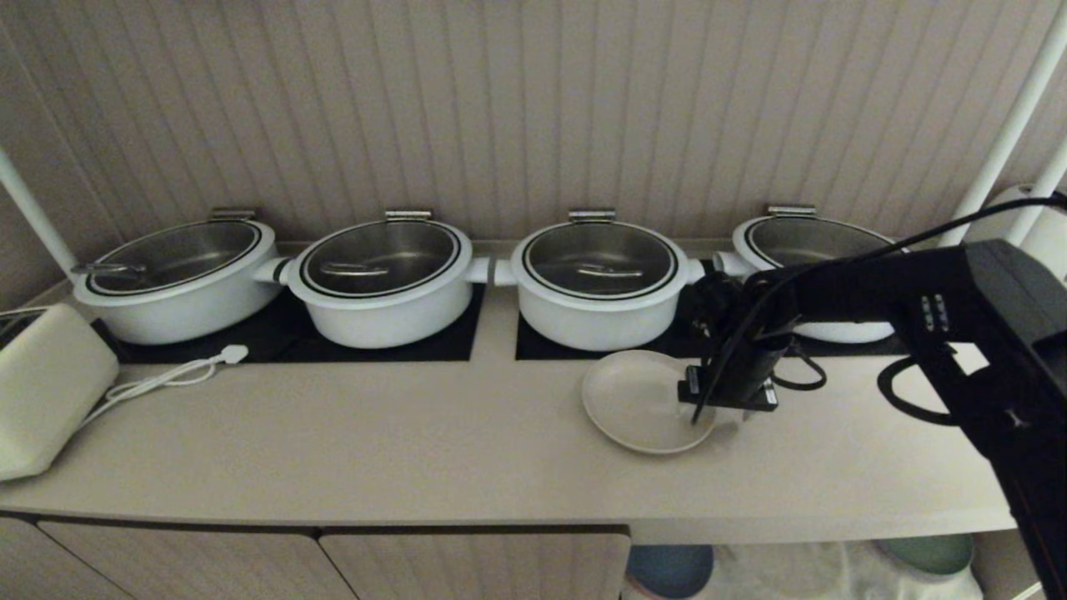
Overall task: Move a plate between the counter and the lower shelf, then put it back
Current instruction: Pick up the plate
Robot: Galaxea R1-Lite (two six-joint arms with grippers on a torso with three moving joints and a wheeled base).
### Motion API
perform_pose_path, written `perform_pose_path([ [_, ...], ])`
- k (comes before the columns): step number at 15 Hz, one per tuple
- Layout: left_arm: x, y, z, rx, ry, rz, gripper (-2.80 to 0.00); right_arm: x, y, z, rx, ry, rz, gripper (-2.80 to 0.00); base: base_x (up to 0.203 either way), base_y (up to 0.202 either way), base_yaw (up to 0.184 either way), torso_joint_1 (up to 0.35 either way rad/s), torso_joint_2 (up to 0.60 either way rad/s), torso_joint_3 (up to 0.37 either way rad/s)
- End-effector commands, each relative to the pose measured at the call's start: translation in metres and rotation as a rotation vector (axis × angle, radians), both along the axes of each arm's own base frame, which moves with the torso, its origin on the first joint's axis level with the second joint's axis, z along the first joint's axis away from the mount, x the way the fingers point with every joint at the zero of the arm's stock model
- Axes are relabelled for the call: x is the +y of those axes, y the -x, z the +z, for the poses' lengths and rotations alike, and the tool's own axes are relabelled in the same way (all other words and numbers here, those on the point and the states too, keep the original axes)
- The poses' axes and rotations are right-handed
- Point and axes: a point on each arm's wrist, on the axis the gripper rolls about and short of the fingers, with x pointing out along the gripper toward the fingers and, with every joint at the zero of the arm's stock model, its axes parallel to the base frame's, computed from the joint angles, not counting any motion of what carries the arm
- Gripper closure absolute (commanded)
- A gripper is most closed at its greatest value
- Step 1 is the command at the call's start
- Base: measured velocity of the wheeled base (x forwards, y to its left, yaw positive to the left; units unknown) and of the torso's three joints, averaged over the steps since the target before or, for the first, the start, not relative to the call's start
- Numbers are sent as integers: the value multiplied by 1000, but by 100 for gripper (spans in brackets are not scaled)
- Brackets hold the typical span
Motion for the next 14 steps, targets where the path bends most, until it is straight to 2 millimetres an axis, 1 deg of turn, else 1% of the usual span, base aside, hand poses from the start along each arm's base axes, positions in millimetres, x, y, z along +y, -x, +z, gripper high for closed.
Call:
perform_pose_path([
  [1,0,0,0,0,0,0,0,1,-1,-7,15,2,-9,-280,0,0,0,0,0,0],
  [6,0,0,0,0,0,0,0,3,-3,-11,22,-2,-23,-280,0,0,0,0,0,0],
  [11,0,0,0,0,0,0,0,4,-3,-10,16,-9,-40,-280,0,0,0,0,0,0],
  [12,0,0,0,0,0,0,0,4,-4,-10,15,-14,-52,0,0,0,0,0,0,0],
  [14,0,0,0,0,0,0,0,4,-4,-12,19,-17,-64,0,0,0,0,0,0,0],
])
